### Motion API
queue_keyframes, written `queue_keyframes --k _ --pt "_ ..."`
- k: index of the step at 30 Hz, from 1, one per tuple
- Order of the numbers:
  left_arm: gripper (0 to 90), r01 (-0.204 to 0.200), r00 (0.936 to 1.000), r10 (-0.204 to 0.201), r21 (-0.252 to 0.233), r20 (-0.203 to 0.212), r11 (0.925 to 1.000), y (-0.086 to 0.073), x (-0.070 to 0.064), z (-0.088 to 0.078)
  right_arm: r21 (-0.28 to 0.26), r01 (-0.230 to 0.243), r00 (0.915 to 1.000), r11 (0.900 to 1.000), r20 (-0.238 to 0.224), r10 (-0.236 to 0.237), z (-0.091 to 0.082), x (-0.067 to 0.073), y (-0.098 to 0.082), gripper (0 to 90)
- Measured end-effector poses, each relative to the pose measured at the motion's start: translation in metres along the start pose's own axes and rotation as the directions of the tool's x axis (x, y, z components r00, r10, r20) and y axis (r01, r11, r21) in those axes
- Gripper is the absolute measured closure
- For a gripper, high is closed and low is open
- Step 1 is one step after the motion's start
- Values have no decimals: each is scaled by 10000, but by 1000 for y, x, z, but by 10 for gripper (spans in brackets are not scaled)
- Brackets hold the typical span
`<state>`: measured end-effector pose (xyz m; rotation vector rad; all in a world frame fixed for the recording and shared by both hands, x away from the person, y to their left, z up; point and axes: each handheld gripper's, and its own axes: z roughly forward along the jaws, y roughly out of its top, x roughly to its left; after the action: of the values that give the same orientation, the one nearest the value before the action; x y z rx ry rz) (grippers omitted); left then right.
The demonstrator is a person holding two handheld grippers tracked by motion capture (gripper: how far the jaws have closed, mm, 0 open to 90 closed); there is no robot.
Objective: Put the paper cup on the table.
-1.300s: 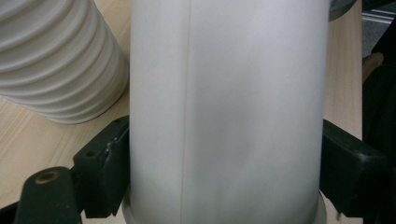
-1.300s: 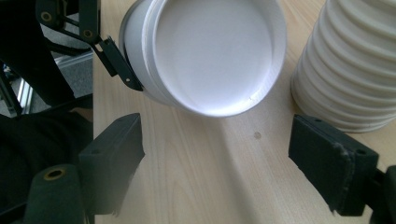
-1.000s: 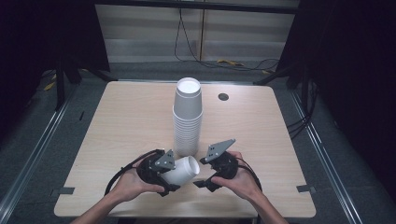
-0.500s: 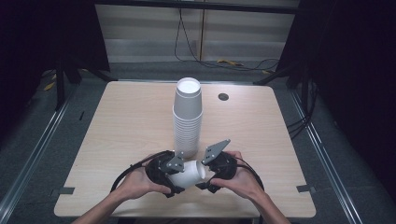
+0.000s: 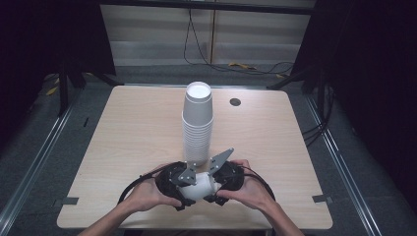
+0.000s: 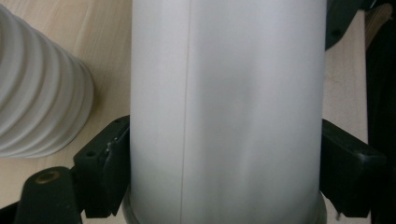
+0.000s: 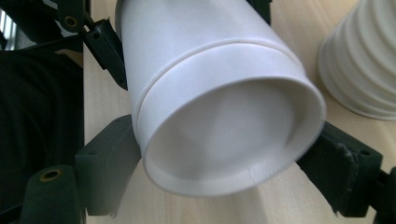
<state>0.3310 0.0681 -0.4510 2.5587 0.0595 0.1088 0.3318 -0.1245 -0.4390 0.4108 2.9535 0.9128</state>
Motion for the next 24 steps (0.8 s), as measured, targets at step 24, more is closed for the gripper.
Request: queue_keyframes --k 24 --pt "159 -941 9955 939 145 141 9955 7 -8 -1 180 225 9972 9996 -719 -212 3 9 11 199"
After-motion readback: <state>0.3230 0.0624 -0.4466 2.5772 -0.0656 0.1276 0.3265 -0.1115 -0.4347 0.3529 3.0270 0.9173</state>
